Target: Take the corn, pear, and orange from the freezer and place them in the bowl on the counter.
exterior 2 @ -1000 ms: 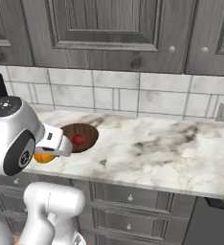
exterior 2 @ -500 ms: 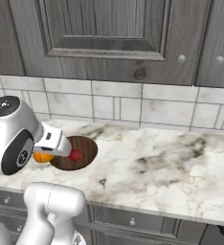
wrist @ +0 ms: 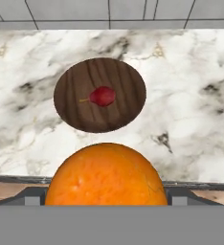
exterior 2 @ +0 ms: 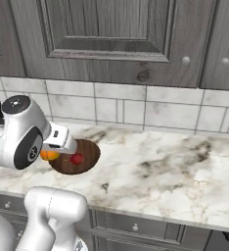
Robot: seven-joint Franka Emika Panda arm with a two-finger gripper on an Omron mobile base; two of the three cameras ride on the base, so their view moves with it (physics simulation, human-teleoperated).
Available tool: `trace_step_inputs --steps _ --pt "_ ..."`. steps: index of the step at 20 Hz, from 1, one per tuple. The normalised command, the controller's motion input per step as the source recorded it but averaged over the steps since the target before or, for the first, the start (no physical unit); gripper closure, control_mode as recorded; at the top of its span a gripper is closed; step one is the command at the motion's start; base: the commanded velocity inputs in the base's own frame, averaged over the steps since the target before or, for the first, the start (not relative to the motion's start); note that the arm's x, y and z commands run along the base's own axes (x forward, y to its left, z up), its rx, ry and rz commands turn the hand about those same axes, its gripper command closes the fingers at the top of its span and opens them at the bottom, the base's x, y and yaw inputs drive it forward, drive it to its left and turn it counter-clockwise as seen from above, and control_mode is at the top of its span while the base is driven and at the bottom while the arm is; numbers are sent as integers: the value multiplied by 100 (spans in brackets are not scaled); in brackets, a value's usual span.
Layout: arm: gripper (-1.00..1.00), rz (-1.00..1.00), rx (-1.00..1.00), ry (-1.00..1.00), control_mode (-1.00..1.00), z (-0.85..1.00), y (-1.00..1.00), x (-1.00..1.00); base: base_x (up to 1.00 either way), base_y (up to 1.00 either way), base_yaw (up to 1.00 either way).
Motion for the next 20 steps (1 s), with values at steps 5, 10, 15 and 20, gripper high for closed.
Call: trace_step_inputs --steps 5,10,15,20 --pt "100 0 0 2 -100 -51 31 96 0 0 0" --pt "100 0 0 1 -100 -83 9 47 0 0 0" --pt "100 0 0 0 -100 -78 0 30 0 0 0" --pt "100 0 0 0 -100 -63 0 35 0 0 0"
